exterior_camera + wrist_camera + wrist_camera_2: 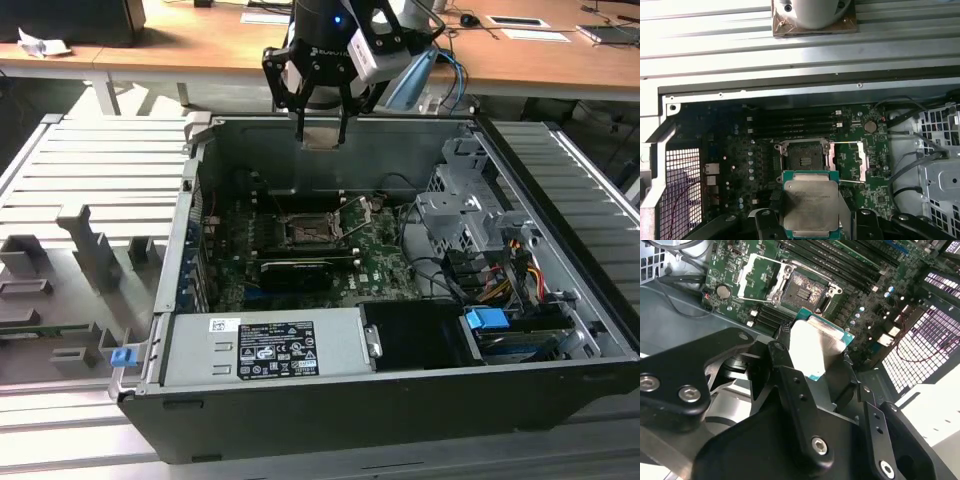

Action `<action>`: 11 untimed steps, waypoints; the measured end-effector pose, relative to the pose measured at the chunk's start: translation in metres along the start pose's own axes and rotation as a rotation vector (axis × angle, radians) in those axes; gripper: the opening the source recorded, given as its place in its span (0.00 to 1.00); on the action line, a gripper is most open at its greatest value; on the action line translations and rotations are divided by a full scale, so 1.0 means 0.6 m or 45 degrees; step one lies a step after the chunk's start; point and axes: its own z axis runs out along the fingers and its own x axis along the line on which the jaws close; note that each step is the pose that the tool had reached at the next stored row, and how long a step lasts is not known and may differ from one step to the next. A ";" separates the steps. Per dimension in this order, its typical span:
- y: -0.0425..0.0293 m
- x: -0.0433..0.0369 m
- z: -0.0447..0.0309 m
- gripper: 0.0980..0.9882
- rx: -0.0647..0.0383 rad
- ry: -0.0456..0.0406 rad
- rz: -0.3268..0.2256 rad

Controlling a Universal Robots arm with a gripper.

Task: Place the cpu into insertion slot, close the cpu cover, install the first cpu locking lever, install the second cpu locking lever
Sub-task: 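Place the cpu into insertion slot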

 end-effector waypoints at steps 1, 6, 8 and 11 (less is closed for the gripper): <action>0.000 0.000 0.000 0.48 0.000 0.000 0.000; 0.000 0.000 0.000 0.48 0.000 0.000 0.002; 0.000 0.000 0.001 0.48 0.000 -0.001 0.007; 0.000 0.000 0.001 0.48 0.000 -0.001 0.012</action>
